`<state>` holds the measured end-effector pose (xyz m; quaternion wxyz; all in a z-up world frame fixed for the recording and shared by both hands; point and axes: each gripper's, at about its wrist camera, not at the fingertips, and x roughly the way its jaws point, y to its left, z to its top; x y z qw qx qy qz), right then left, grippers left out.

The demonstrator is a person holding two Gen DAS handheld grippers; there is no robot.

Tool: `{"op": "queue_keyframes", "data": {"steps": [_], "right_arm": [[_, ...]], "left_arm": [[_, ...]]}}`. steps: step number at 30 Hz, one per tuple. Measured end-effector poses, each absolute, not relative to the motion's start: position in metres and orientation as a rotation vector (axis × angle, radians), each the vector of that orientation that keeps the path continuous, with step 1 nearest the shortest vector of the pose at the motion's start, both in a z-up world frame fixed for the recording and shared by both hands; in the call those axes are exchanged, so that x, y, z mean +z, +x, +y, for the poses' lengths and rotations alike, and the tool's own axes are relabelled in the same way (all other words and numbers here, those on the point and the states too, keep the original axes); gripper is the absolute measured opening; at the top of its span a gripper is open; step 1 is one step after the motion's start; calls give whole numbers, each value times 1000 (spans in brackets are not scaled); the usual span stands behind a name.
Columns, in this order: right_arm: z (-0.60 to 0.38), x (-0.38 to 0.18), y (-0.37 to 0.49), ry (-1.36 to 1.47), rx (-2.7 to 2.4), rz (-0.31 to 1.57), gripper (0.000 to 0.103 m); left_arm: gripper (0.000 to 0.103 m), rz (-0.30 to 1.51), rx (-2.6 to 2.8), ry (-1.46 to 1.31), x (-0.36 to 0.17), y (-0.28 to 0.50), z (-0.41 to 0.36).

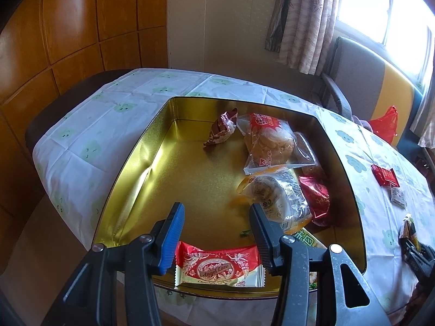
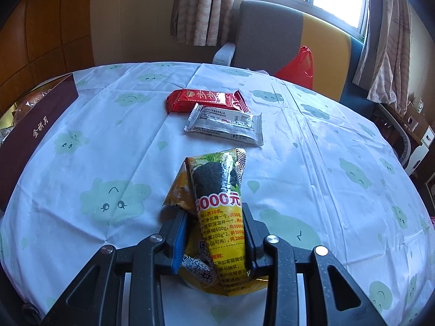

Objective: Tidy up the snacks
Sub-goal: 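Withdraw the left gripper while the right gripper carries the yellow bag toward the tin, then lower the yellow snack bag into the tin and open the right gripper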

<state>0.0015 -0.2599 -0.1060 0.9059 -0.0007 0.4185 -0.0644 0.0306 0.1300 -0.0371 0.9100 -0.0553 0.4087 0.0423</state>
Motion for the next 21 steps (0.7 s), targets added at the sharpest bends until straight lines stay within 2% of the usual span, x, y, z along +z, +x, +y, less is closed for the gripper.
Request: {"op": "queue_keyframes", "data": {"steps": [10,21], "right_arm": [[-237,-86,1,90,-45,919,31],[-159,-23,19,183,261,876,31]], "left_arm": [[50,844,105,-127,-38,33,138],[50,829,133,-136,-36,34,149]]}}
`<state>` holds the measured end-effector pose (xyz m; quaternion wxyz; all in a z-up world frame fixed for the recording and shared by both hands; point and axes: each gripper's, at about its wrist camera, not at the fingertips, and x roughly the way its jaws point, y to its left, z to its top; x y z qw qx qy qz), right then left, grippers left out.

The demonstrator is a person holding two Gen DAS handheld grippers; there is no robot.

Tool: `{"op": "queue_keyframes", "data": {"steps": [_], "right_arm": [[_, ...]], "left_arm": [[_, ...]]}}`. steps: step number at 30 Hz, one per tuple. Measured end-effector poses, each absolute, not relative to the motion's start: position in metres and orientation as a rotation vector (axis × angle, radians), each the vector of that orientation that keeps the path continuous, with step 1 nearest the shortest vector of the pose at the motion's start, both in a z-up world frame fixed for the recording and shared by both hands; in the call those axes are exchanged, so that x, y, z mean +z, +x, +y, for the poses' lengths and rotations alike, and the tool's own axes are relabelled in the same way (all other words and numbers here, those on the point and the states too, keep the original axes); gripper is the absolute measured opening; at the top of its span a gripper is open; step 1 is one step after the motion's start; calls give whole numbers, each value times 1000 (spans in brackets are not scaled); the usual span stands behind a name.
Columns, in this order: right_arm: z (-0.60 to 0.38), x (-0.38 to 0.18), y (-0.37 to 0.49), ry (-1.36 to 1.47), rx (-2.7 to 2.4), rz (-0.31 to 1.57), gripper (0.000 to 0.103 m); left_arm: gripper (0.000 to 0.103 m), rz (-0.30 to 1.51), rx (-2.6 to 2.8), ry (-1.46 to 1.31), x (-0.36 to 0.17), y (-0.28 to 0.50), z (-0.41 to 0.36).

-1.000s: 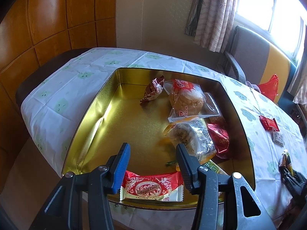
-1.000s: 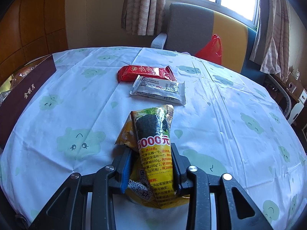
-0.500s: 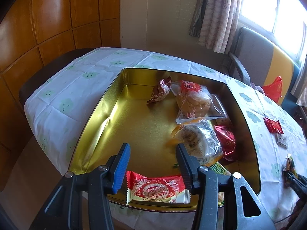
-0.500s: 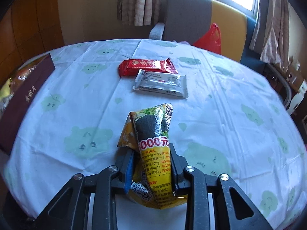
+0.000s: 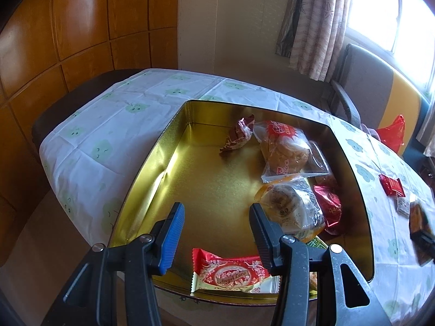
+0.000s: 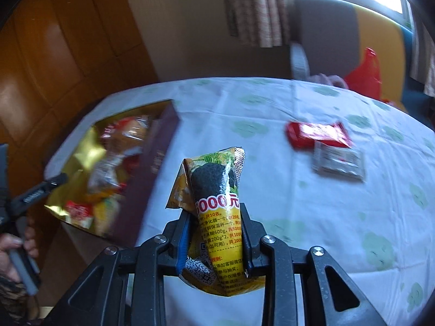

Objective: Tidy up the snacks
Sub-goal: 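Lower the yellow snack bag into the tin and open the right gripper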

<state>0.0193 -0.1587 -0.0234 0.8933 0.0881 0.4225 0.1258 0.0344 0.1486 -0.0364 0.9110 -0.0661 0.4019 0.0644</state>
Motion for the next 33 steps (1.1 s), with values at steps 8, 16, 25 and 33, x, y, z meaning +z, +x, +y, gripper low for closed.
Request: {"op": "queue_keyframes", "data": {"steps": [8,16,25,33], "right_arm": [[-74,8,63,166,450,874,32],[-23,-27,102,125,465,970,36],[-26,-35,82,111,528,963,36],[-28,-24,61,97,511,911,36]], "left_arm": [[50,835,139,-147,-39,36,153],[50,854,136,-156,-45,38,156],[50,856,130,-140,-47,38,151],[50,827,107,-120,-38,33,142]]}}
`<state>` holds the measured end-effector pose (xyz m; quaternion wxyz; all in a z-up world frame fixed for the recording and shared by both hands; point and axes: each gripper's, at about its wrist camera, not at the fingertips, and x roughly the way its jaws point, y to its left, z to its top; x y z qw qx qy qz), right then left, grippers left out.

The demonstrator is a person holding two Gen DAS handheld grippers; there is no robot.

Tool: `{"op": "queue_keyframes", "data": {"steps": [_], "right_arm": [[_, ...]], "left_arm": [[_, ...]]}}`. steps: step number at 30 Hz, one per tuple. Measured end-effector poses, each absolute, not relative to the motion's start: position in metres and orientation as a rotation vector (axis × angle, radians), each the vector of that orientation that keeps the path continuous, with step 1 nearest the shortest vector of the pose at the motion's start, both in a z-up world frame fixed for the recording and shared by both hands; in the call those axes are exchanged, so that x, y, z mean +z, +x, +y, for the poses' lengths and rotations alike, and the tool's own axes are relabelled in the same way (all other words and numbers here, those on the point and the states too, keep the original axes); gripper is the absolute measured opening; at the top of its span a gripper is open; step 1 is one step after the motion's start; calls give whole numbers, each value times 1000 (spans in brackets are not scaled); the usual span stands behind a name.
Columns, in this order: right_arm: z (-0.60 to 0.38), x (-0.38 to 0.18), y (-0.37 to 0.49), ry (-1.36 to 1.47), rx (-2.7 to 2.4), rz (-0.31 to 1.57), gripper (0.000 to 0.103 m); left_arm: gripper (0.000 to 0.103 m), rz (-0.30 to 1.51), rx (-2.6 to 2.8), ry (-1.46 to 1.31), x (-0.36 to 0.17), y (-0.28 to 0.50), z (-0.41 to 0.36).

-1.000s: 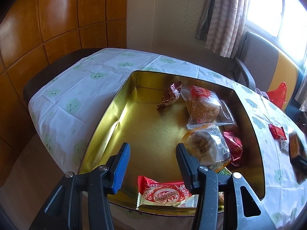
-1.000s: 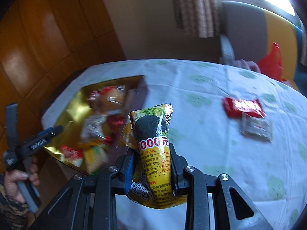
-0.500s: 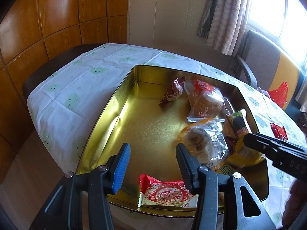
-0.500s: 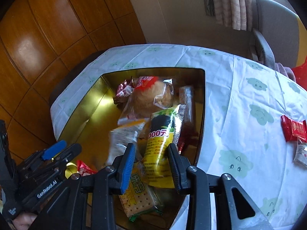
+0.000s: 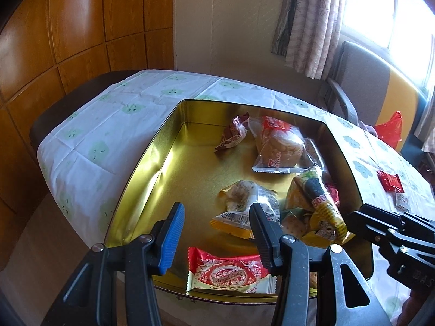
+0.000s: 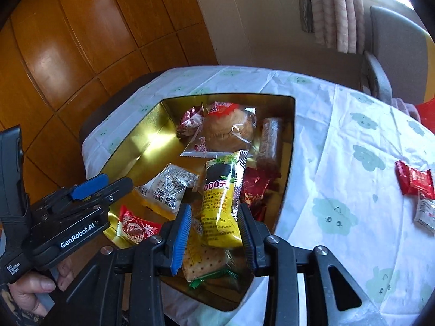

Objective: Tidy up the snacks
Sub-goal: 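Lower the yellow snack bag into the tin and open the right gripper, then move both grippers away from the tin toward the red bar and white packet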

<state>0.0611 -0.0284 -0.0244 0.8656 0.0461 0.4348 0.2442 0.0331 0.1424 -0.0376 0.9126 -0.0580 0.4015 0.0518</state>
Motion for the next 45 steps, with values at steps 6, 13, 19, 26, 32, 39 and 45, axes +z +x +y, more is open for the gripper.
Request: {"op": "queue_keyframes", "data": {"steps": [6,13,19,26,32,39,45], "right_arm": [[-47,-15,47,127,469,869,36],[-82,-11,36,172,383,834,36],[-118,-19,32,216,288,841,36],[-163,-33,27,265,160,858,36],[-204,-47,18,300,43,864,36],[-261,-70,-1,367,-118,880,36],[-297,-85,-17,383,-211,882,36]], "left_arm": [[50,812,93,-99,-32,30,136],[51,810,71,-74,-31,28,126],[51,809,54,-47,-31,26,116],[51,807,30,-17,-30,24,104],[51,792,-13,29,-21,25,85],[59,756,-159,143,-1,34,32],[63,774,-367,242,5,50,-37]]}}
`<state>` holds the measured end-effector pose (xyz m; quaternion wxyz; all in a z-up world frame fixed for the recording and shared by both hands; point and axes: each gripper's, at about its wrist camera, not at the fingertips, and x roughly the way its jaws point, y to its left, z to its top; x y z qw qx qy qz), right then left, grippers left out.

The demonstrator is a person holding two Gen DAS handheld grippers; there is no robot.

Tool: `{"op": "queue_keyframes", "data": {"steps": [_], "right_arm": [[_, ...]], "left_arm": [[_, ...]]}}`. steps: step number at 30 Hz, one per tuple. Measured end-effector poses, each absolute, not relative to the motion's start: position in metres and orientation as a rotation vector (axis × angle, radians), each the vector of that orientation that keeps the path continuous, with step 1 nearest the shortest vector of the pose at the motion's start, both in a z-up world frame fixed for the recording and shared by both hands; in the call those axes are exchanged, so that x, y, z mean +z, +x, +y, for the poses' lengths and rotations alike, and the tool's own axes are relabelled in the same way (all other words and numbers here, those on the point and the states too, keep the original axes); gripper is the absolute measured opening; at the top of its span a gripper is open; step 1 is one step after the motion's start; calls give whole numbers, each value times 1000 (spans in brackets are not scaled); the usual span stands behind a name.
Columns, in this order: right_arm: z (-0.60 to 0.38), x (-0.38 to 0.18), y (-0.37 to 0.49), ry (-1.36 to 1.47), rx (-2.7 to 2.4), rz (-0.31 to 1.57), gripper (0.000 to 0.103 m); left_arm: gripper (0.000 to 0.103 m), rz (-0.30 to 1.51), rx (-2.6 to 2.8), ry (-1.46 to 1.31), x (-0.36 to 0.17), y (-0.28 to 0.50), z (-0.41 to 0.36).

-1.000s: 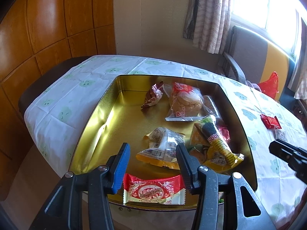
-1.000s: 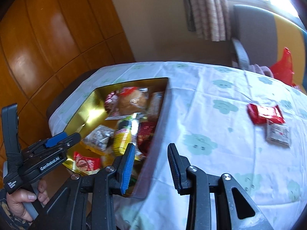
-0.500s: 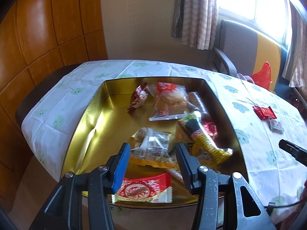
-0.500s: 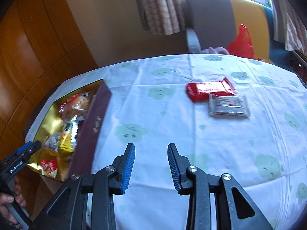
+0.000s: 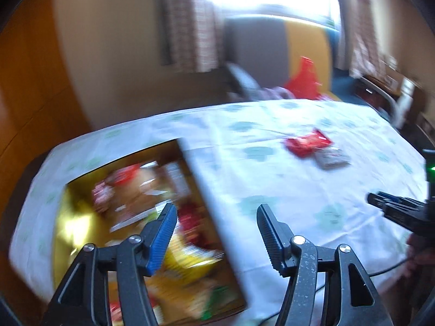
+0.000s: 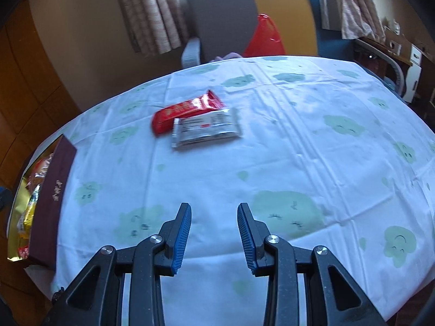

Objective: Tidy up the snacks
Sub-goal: 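Move both grippers away from the tin toward the red bar and white packet, then grasp the white wrapped pastry packet with the left gripper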

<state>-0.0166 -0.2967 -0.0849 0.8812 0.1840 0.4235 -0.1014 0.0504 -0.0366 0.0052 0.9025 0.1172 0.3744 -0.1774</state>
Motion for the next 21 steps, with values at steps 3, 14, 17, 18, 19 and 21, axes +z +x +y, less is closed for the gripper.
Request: {"op": "queue_keyframes", "data": {"steps": [3,14,17,18,19,21], "right_arm": [[-307,-88,-22,376,-237,884,36],[-343,-90,-39,388,-278,864,36],[-353,-90,-40,408,-283,855,36],[-356,-89,-40,411,-284,853,36],[-359,-89,-40,416,-285,852,36],[-364,-89,-38,427,-286,848,36]], "left_arm": [[63,772,-485,314,2,58,-80],[63,802,-848,578,-46,96,-230],[63,817,-897,633,-62,106,-257],[63,816,-907,654,-65,108,-264],[63,814,-910,674,-68,110,-269],[63,816,-922,706,-75,117,-281]]}}
